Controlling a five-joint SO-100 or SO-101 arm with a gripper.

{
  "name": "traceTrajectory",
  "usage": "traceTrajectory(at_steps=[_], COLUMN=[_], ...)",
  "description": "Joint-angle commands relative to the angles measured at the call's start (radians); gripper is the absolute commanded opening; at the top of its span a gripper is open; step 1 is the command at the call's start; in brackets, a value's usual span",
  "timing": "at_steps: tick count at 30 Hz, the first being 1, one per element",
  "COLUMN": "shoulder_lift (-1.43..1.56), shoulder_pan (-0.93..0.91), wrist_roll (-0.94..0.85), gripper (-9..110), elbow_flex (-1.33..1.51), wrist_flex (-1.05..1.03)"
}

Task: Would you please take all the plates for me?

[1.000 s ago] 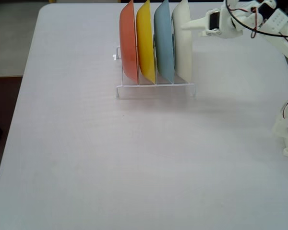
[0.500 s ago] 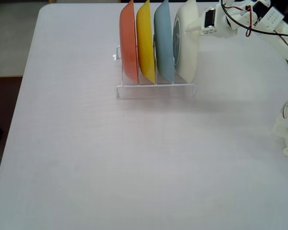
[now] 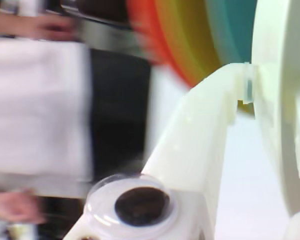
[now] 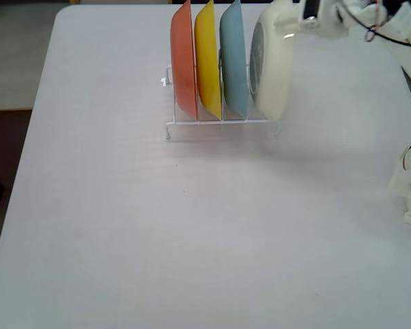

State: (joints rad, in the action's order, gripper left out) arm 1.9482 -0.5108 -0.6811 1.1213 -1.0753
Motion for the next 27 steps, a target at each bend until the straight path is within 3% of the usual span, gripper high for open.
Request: traceTrajectory(at_steps=[1,15,27], shoulder_lift=[0.212,0.603,0.588], shoulder_pan=[0.061,0.324,0.577], wrist_roll=[0.103,0.396,0.482], gripper=[-1,-1,-1], elbow_flex=[-0.075,0.164,0.538], wrist_flex=[-0.002,0.179,0.822])
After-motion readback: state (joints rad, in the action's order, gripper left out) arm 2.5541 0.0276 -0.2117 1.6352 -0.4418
